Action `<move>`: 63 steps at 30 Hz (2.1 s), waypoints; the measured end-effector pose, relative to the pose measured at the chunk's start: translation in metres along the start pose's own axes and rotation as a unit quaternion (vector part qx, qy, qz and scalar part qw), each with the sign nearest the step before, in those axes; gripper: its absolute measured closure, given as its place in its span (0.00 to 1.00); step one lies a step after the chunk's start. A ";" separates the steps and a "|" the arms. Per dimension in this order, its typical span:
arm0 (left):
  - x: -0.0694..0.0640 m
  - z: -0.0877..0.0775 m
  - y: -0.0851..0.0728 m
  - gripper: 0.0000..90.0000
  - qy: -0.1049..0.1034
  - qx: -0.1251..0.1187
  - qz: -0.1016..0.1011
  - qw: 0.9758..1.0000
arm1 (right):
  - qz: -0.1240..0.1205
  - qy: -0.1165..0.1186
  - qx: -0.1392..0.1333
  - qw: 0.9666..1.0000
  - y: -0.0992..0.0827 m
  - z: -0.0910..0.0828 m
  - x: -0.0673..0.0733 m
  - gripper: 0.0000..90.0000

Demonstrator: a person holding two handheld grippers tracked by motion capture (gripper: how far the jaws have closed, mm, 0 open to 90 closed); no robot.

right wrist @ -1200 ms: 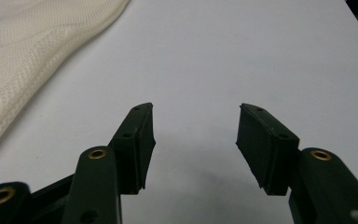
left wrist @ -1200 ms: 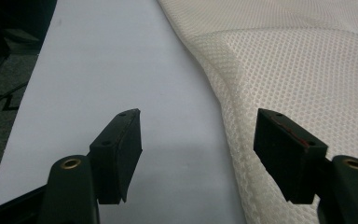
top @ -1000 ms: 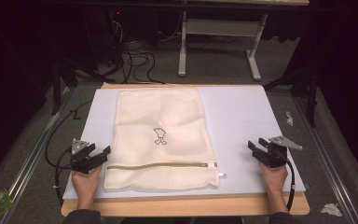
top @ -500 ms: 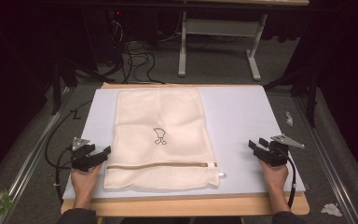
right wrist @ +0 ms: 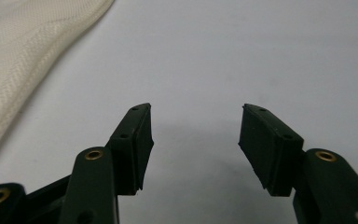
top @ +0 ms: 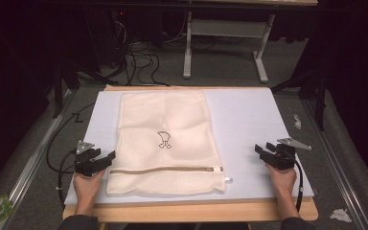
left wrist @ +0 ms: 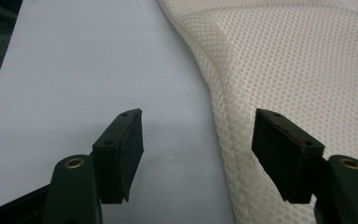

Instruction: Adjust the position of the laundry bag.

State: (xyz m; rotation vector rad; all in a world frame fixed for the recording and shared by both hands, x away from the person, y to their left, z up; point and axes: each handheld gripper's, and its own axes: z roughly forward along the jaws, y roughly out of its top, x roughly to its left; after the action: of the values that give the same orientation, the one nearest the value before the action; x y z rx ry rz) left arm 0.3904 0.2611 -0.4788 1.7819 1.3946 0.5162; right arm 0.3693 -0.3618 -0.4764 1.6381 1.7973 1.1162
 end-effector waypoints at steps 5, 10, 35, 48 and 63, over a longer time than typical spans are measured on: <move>-0.006 -0.002 0.004 0.38 -0.008 0.000 0.007 1.000 | 0.012 0.013 0.012 1.000 0.003 0.000 0.000 0.47; -0.011 -0.001 0.007 0.37 -0.012 0.007 0.015 1.000 | 0.007 0.026 0.020 0.999 0.007 0.002 0.008 0.47; -0.027 0.012 0.018 0.43 -0.013 0.039 0.036 0.999 | -0.046 0.082 0.079 0.992 0.034 0.039 0.066 0.56; -0.031 0.017 0.020 0.51 -0.015 0.051 0.038 0.998 | -0.066 0.120 0.101 0.985 0.037 0.055 0.100 0.57; -0.034 0.025 0.018 0.63 -0.005 0.078 0.055 0.995 | -0.073 0.125 0.130 0.981 0.039 0.078 0.124 0.58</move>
State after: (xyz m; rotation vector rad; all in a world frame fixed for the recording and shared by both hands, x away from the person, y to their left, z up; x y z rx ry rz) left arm 0.4090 0.2199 -0.4745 1.9921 1.3665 0.4662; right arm 0.4309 -0.2234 -0.4662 1.5270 2.2683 1.0979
